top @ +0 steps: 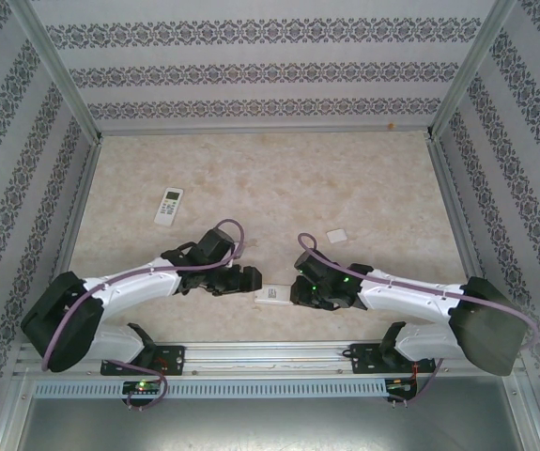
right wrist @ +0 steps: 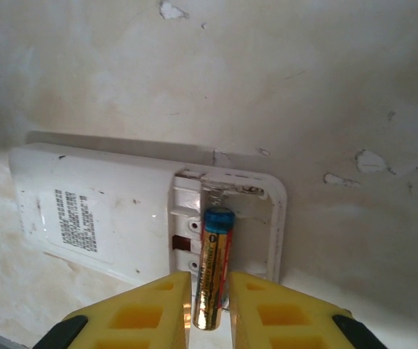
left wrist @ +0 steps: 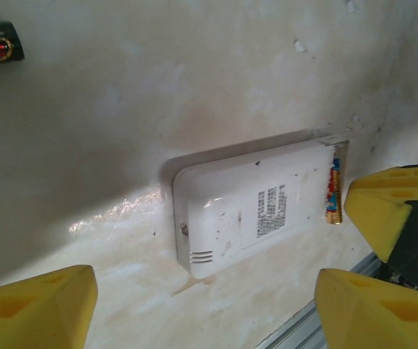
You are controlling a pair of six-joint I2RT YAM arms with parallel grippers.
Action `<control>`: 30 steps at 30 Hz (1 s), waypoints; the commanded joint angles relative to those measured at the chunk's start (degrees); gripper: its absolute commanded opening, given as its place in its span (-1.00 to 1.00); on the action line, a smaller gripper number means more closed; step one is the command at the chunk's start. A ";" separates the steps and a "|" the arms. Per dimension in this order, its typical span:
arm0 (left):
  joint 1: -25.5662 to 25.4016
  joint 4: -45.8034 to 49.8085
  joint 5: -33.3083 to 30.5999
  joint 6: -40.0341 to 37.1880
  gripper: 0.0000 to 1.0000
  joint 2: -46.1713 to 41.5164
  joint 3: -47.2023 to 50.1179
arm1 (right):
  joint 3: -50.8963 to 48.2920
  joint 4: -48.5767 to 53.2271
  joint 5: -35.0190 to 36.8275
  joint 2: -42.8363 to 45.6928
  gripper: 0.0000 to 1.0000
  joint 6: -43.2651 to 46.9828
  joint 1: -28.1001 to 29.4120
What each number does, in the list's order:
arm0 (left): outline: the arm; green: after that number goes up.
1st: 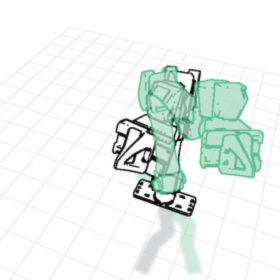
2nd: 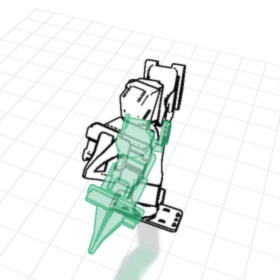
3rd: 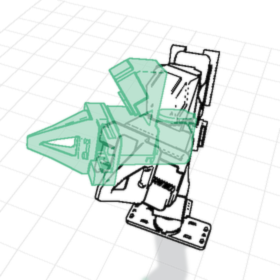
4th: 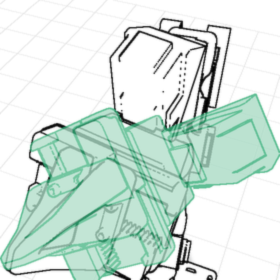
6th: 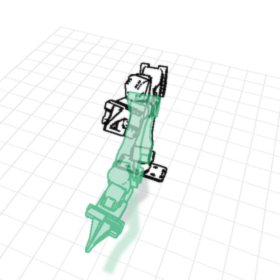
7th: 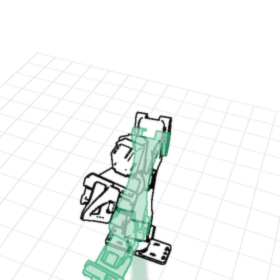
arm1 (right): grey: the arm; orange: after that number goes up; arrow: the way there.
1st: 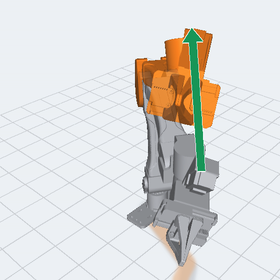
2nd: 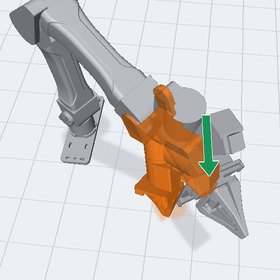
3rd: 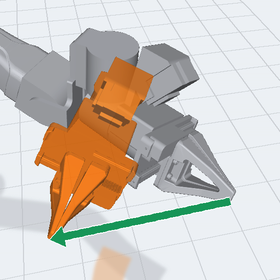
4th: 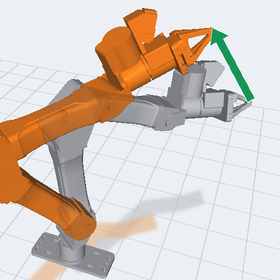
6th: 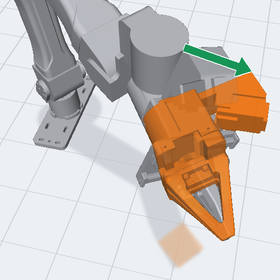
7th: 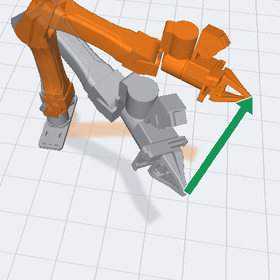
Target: Load the batteries into the remote control
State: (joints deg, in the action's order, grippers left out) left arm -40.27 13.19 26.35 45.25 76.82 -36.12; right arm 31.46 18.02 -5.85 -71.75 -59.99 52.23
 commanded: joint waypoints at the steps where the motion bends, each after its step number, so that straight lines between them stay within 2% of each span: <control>1: -1.11 -2.55 0.15 0.84 0.45 1.54 -1.23 | 0.70 1.48 1.32 -1.09 -0.59 0.47 -0.29; 7: -1.63 -5.22 2.74 2.04 0.19 3.99 -1.05 | 0.96 1.21 1.52 -2.58 -0.65 0.36 -0.29; 15: -3.02 -1.94 4.73 0.09 -0.01 9.18 -3.49 | 1.57 0.80 2.07 -4.85 -0.73 1.01 -0.20; 22: -3.50 4.20 1.20 -2.83 -0.30 12.90 -6.03 | 1.69 -0.04 6.14 -5.48 -0.79 3.21 0.58; 30: -3.48 2.60 1.40 -2.03 -0.36 13.40 -4.92 | -1.11 -1.88 9.63 -8.87 -0.81 4.74 2.81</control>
State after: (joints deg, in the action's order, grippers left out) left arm -43.13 13.58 29.39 43.94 89.14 -41.32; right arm 32.88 17.87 0.80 -77.21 -56.75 54.48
